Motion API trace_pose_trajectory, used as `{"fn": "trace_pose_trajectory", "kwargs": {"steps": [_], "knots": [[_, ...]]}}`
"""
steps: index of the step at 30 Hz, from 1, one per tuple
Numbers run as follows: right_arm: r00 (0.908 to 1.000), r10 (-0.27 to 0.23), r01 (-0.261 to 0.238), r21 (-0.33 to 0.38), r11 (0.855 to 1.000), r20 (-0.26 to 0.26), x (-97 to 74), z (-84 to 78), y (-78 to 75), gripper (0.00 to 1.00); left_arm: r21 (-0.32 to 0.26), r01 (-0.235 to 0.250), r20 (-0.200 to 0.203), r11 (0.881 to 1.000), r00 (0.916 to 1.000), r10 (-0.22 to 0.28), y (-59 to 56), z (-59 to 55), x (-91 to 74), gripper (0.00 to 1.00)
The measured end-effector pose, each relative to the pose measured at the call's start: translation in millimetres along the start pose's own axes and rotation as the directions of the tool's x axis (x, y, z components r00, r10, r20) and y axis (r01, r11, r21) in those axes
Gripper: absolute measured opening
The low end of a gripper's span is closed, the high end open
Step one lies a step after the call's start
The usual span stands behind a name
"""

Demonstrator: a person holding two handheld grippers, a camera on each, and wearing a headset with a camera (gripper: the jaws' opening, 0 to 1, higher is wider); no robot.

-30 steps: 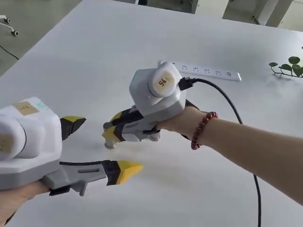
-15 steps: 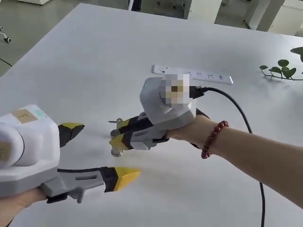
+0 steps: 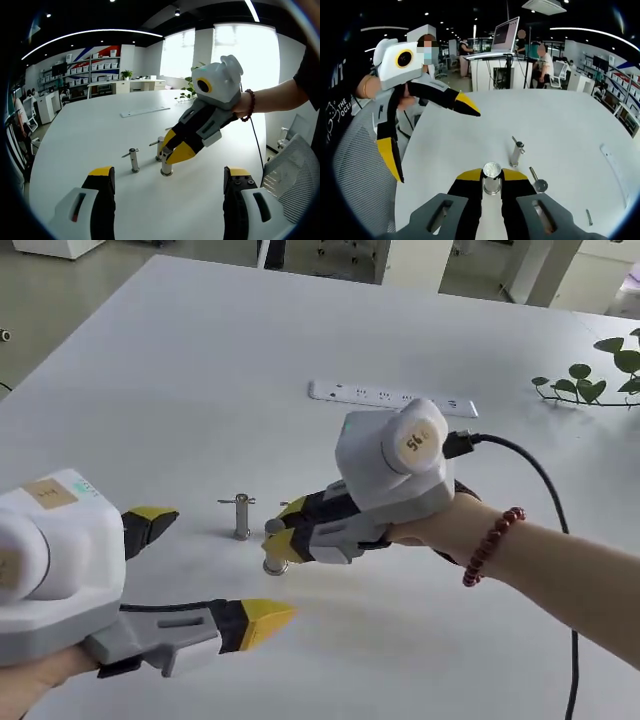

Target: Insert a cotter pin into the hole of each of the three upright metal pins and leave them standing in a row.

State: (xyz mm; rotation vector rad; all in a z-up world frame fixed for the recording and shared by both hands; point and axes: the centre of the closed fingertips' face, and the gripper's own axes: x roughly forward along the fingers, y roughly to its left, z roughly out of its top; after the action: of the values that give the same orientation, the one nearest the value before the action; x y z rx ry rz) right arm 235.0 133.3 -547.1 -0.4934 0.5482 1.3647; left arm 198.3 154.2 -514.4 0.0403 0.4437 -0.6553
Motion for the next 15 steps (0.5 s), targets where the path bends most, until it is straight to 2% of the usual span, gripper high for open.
{"fn": "trace_pose_trajectory", "kwargs": {"steps": [15], "knots": [[0.999, -0.043, 0.044, 0.035, 0.998, -0.012, -17.9, -23.0, -1.6, 0.08, 0.009, 0.01, -0.006, 1.0, 0.9999, -0.01, -4.4, -1.0, 2.0, 0.9]]}}
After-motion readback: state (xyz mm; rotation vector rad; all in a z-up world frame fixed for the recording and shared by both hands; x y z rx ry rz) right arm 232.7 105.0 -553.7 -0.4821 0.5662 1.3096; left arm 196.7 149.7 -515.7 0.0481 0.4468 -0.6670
